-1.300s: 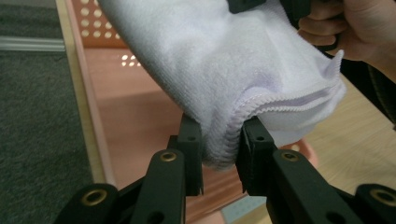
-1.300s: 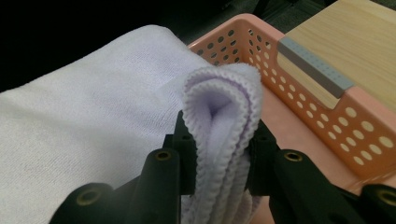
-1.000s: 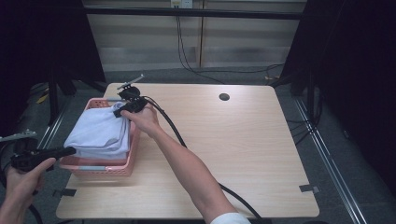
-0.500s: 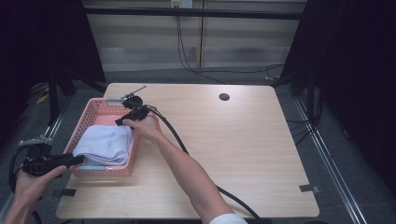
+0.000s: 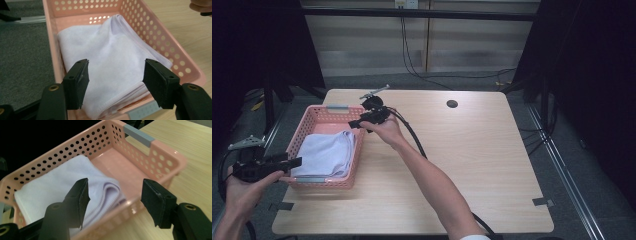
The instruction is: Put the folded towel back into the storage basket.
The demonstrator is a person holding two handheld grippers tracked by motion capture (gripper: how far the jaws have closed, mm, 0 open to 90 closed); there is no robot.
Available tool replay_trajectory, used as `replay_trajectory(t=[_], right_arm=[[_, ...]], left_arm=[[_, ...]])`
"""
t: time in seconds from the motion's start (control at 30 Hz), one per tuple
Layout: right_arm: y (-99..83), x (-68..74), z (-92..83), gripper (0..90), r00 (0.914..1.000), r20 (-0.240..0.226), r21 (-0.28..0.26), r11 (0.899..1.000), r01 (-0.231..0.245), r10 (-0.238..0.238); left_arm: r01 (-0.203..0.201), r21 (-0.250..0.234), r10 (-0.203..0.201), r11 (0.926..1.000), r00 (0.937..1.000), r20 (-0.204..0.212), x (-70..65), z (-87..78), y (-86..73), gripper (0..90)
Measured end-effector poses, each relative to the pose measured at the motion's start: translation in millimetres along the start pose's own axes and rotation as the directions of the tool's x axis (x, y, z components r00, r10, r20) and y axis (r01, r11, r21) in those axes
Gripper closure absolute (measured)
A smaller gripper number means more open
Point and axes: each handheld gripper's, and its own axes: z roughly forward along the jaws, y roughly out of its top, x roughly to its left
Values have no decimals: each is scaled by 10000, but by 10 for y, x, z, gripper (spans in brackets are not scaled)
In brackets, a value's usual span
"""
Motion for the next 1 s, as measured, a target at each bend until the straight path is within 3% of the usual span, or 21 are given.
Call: replay_trajectory(t=[0.03,0.1,0.2,0.23,0.5,0.57,0.6,0.63,0.73,0.77,0.83,0.93,0.97,1.0], right_arm=[[-52,-60,-154,396,10000,44,-129,9999,12,-11],[-71,-83,-208,398,10000,88,-197,9998,26,-24],[-173,-180,-456,405,9997,249,-449,9990,-12,24],[-213,-207,-538,408,9996,260,-518,9986,-38,52],[-553,-374,-1154,418,9981,599,-971,9952,-67,126],[-664,-420,-1319,416,9974,718,-1009,9948,104,-32],[-765,-462,-1467,410,9969,781,-989,9950,138,-61],[-765,-462,-1467,410,9969,781,-989,9950,138,-61],[-923,-511,-1681,406,9963,860,-1098,9939,61,34],[-974,-520,-1745,404,9958,910,-1067,9943,74,24],[-1081,-513,-1869,396,9946,1038,-1099,9939,58,56],[-1242,-496,-2033,390,9937,1123,-1133,9935,76,53],[-1394,-485,-2175,382,9926,1196,-1224,9925,-76,223],[-1394,-485,-2175,382,9926,1196,-1224,9925,-76,223]], left_arm=[[60,-184,-61,9998,10000,-44,-21,10,23,459],[110,-256,-108,9996,9999,74,-44,22,58,490],[-295,-406,317,9987,9981,529,-175,84,107,632],[-394,-409,416,9984,9976,548,-234,123,122,638],[-736,-492,792,9961,9890,1253,-695,439,277,524],[-698,-649,781,9954,9876,1364,-811,488,306,508],[-694,-689,789,9952,9863,1452,-849,502,316,491],[-721,-723,825,9948,9849,1523,-886,516,324,491],[-708,-848,851,9939,9802,1787,-1055,598,350,466],[-638,-875,797,9941,9779,1930,-1098,626,355,469],[-868,-799,1007,9930,9764,1910,-1233,690,356,500],[-1174,-697,1298,9906,9679,2154,-1429,803,328,487],[-1221,-660,1337,9903,9663,2199,-1486,840,312,468],[-1229,-653,1346,9903,9655,2231,-1522,865,297,468]])
